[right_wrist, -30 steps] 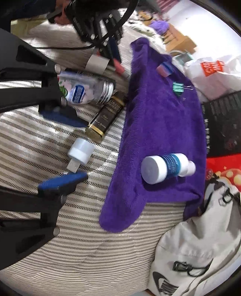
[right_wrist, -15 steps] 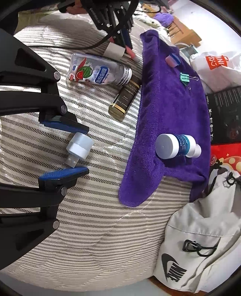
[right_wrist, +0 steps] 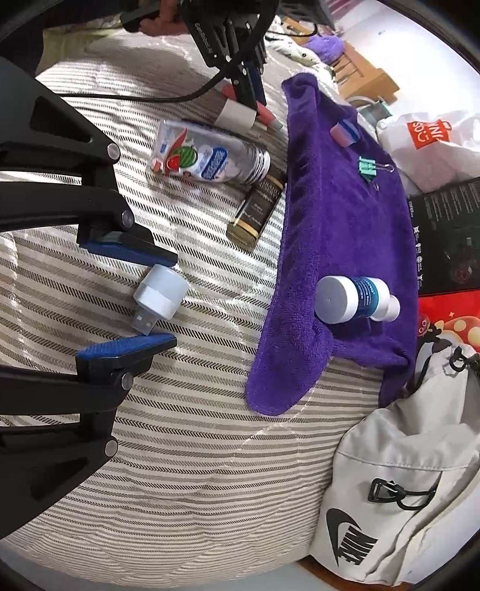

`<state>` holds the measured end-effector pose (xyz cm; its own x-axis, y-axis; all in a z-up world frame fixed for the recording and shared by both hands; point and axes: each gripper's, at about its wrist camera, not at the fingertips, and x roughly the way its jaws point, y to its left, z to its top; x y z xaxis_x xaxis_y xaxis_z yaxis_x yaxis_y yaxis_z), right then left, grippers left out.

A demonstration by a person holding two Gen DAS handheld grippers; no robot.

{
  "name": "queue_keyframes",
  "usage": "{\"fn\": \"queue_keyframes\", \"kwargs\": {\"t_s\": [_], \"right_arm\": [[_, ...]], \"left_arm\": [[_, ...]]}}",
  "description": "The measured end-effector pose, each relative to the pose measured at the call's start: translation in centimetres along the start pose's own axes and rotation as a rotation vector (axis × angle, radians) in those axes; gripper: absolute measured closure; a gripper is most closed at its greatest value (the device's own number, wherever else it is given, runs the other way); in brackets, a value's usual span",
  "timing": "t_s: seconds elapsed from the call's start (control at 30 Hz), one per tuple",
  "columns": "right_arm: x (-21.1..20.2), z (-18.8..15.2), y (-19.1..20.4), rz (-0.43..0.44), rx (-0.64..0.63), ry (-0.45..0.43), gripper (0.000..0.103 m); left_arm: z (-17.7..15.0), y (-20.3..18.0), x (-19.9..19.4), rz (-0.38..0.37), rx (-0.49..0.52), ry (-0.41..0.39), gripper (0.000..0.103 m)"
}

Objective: Organize rigid objects
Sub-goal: 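Lift the pink marker toward the towel while the right tool carries the plug adapter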

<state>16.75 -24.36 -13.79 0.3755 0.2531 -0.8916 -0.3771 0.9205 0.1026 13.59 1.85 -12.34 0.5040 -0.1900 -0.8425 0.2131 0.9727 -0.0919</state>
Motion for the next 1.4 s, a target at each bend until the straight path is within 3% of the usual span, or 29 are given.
{"fn": "queue_keyframes", "kwargs": {"t_s": [0.3,0.7,0.97,1.4], "right_arm": [[-1.4,1.3,0.9,0.039,-0.015,-0.041,0.066],[-2.4,5.7,2.7,0.076,-0.069,-0.103,0.066],[-1.6,8.8,3.7,0.110,-0.090,-0.126,0.066],[-0.6,10.9,5.0,0.135,-0.111,-0.128,0.066]], "left_arm": [[-0.3,2.3,-1.6,0.003,-0.064,-0.022,0.086],[2.0,4.7,-3.5,0.026,-0.092,-0.074,0.086],[3.8,6.6,-3.0,0.008,-0.120,-0.075,0.086],[4.8,7.6,-4.6,-0.017,-0.140,-0.108,0.086]]}}
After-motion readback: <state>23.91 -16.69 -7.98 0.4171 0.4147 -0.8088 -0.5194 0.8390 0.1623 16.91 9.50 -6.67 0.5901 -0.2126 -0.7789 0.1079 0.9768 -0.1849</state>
